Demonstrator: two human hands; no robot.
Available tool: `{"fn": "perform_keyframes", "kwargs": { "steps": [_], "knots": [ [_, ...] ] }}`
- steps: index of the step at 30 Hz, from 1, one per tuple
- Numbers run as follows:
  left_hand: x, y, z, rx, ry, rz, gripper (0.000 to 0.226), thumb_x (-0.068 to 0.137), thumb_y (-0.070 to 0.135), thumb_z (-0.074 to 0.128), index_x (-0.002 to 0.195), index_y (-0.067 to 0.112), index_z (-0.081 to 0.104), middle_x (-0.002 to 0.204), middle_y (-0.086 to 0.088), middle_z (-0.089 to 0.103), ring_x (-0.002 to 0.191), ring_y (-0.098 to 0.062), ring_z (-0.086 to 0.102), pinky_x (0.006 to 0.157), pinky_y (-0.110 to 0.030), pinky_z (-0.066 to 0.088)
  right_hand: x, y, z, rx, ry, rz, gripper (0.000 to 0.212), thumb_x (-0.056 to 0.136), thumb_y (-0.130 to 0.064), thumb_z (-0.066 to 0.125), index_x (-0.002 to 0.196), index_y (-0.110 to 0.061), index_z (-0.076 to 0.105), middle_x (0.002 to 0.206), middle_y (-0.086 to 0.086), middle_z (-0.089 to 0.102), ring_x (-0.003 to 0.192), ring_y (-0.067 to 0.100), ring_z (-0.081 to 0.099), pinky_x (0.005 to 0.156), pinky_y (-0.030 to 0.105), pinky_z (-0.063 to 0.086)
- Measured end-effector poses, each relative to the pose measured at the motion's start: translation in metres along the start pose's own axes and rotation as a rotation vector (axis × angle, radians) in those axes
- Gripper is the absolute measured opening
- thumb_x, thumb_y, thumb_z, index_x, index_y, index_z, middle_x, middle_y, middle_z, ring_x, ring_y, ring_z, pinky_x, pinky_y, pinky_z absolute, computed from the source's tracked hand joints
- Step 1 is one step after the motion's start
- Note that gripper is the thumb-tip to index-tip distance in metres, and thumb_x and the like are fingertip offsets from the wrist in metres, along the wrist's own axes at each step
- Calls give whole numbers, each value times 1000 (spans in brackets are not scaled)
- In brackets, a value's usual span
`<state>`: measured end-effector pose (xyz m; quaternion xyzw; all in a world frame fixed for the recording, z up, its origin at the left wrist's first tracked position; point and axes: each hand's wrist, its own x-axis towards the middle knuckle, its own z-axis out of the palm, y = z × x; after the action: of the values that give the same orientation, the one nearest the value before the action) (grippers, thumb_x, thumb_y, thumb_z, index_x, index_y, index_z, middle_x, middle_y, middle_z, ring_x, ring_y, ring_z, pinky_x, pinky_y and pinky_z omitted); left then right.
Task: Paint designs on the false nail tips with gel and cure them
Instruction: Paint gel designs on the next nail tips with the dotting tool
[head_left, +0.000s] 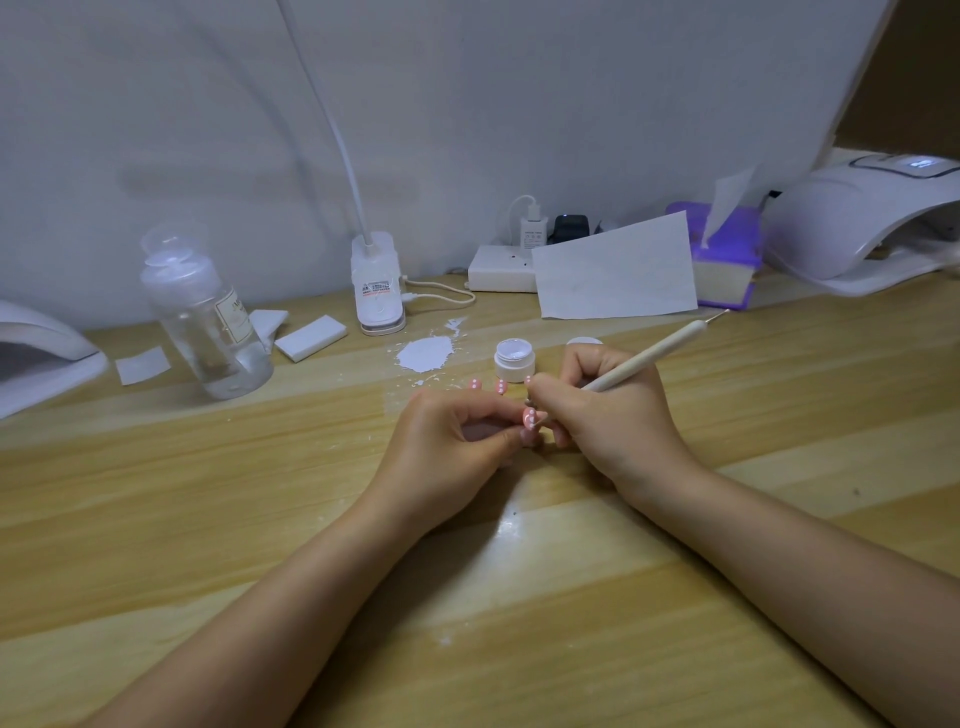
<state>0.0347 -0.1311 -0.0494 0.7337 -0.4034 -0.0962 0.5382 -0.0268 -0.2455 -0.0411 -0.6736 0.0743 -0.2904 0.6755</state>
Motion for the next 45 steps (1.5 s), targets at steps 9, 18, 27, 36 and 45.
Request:
{"fn": "perform_keyframes", "kwargs": {
  "steps": [9,18,27,36,45],
  "knots": [
    [2,-6,-1,-28,-3,-2,17,77,2,69,74,18,73,73,7,71,66,1,60,77,-22,49,1,1,0,22,7,-2,44,75,17,51,45,-10,33,28,-6,43,26,1,41,34,9,31],
    [-1,-4,1,-50,39,16,11,77,1,68,77,11,73,75,0,73,68,-4,65,71,-21,49,6,4,-5,64,184,-14,40,76,7,56,46,-10,34,29,-6,33,28,2,34,38,12,38],
    [4,5,-29,47,450,305,8,80,14,65,83,21,67,83,7,64,80,-11,62,68,-38,56,13,9,-10,208,301,76,54,79,4,57,35,-19,38,38,-7,35,30,3,31,41,15,44],
    [7,-14,-39,162,318,46,31,76,7,71,96,26,57,72,14,64,80,-1,61,80,-19,44,13,9,-10,175,272,87,55,81,3,57,34,-19,39,37,-9,35,30,2,31,41,15,44],
    [8,-21,-37,103,195,-2,35,75,1,70,98,24,56,72,7,63,73,1,55,68,-4,42,13,10,-10,156,266,99,53,81,3,57,37,-20,37,37,-8,33,30,2,31,41,15,44]
  ]
}}
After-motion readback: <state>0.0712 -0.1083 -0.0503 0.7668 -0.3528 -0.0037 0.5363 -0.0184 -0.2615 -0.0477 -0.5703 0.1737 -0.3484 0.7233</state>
